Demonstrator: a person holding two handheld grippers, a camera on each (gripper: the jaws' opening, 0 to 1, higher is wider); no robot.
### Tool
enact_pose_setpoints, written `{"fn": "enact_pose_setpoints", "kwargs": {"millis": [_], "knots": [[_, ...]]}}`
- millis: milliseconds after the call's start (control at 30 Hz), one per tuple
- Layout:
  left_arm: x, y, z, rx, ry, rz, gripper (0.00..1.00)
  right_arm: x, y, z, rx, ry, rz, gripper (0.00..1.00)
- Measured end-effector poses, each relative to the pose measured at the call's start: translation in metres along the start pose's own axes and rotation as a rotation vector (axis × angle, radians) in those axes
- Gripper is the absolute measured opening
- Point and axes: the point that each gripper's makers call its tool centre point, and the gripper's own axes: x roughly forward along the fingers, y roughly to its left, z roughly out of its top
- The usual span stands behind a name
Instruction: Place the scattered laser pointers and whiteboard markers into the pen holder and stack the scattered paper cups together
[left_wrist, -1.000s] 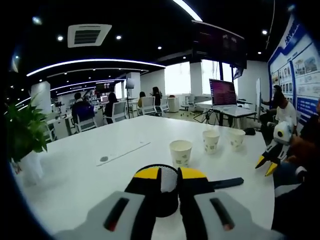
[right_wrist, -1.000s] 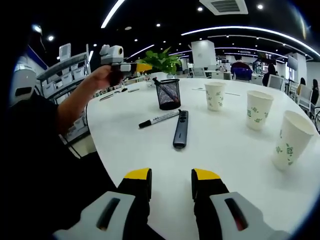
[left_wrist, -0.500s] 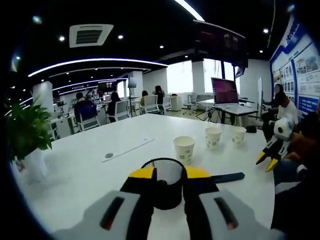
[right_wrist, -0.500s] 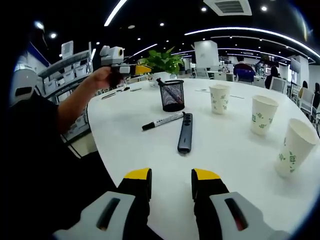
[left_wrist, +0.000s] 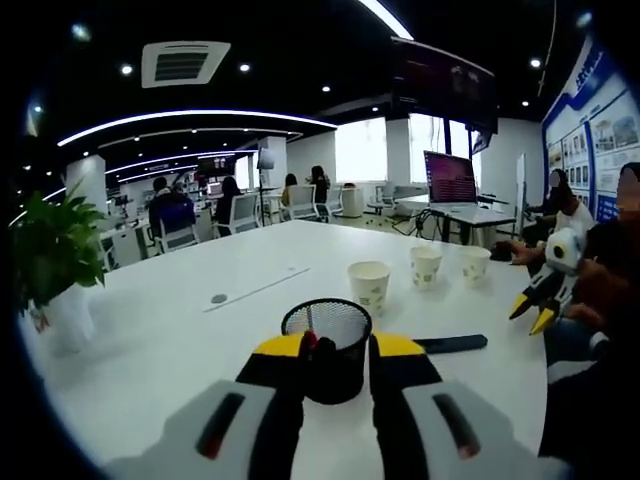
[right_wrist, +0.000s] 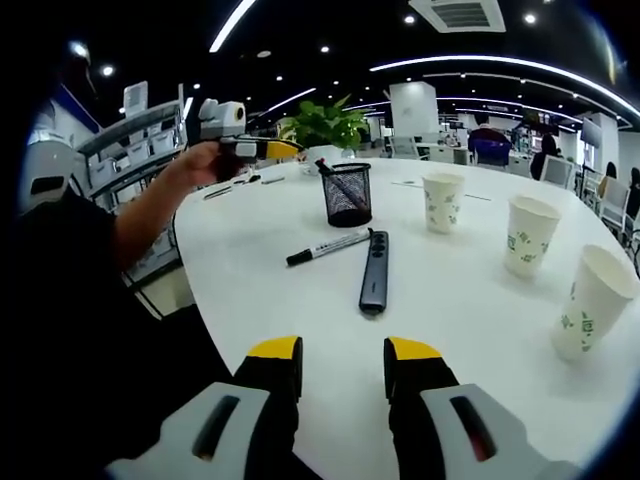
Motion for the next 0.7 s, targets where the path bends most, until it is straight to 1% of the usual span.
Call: {"fn": "enact_pose_setpoints", "kwargs": {"millis": [167,200,267,600,700], "knots": [[-0.002,0.000,-0.006,-0.011,0.009,-0.007,0.28,0.002,0.001,0.002,0.011,-0.010,0.002,0.36],[-0.002,0.001,-0.010,-0.016,0.014,-0.007,0.29,0.002,0.001,0.002,0.012,-0.012,0.001,0.36],[-0.003,0.002,-0.013,-0.023,0.017,-0.008,0.29,0.002,0.001,0.003,0.017,-0.015,0.000,0.37],[-0.007,0.005,-0.017,-0.038,0.015,-0.003,0.29,0.003,0.003,0.006,0.017,-0.019,0.000,0.38],[-0.012,0.008,-0.023,-0.048,0.017,0.002,0.29,0.005,0.004,0.008,0.018,-0.019,-0.001,0.38]]}}
